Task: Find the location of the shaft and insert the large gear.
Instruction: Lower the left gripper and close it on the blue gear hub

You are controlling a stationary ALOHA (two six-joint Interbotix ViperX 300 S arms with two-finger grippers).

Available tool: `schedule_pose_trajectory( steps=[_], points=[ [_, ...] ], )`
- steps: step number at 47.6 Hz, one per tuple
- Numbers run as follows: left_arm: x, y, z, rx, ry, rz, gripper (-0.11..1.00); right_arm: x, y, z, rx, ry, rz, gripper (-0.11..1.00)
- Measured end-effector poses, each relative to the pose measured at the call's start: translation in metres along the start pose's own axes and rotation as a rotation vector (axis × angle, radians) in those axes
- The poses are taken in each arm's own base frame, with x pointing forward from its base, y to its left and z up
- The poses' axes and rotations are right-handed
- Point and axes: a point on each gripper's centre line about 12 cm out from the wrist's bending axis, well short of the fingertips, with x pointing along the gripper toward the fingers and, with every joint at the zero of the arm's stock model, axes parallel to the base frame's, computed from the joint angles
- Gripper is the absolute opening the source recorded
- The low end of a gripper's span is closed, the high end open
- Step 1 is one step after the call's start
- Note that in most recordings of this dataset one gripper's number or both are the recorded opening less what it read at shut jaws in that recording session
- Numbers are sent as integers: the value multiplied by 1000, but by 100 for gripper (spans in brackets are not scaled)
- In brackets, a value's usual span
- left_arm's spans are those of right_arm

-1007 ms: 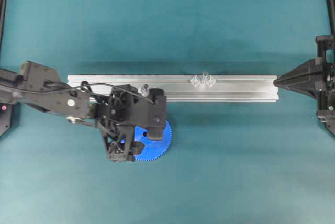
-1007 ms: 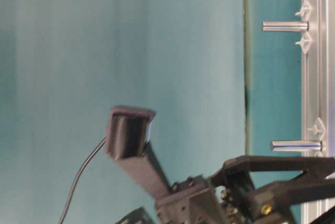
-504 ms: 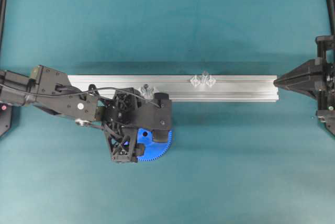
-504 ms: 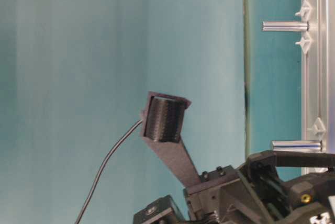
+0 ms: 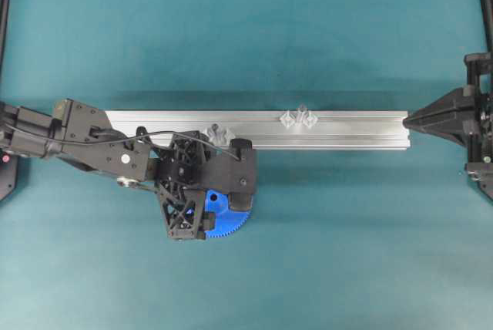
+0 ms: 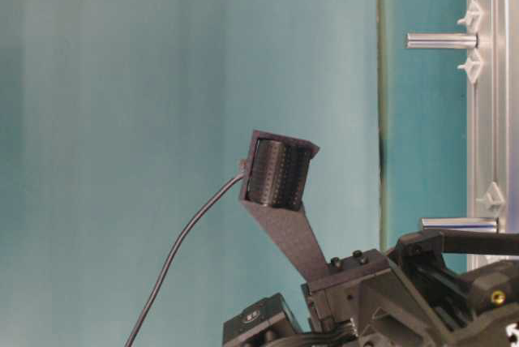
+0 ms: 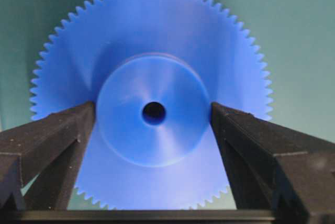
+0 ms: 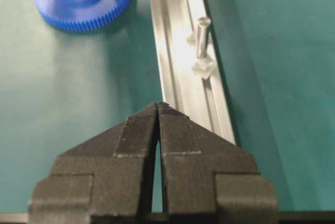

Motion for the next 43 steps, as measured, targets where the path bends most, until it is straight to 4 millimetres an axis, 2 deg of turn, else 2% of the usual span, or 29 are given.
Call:
schedule_pose_trajectory(
  steps=[25, 30, 36, 43],
  points=[
    [1, 0, 0, -3, 3, 0, 90, -4, 0, -4, 28, -14, 1, 6],
    [1, 0, 0, -2, 3, 0, 85, -4, 0, -4, 29, -14, 1, 6],
    [1, -3, 0, 2, 5, -3, 73, -3, 0, -5, 28, -12, 1, 6],
    [1, -3, 0, 5, 4, -4, 72, -4, 0, -4, 29, -15, 1, 6]
  ],
)
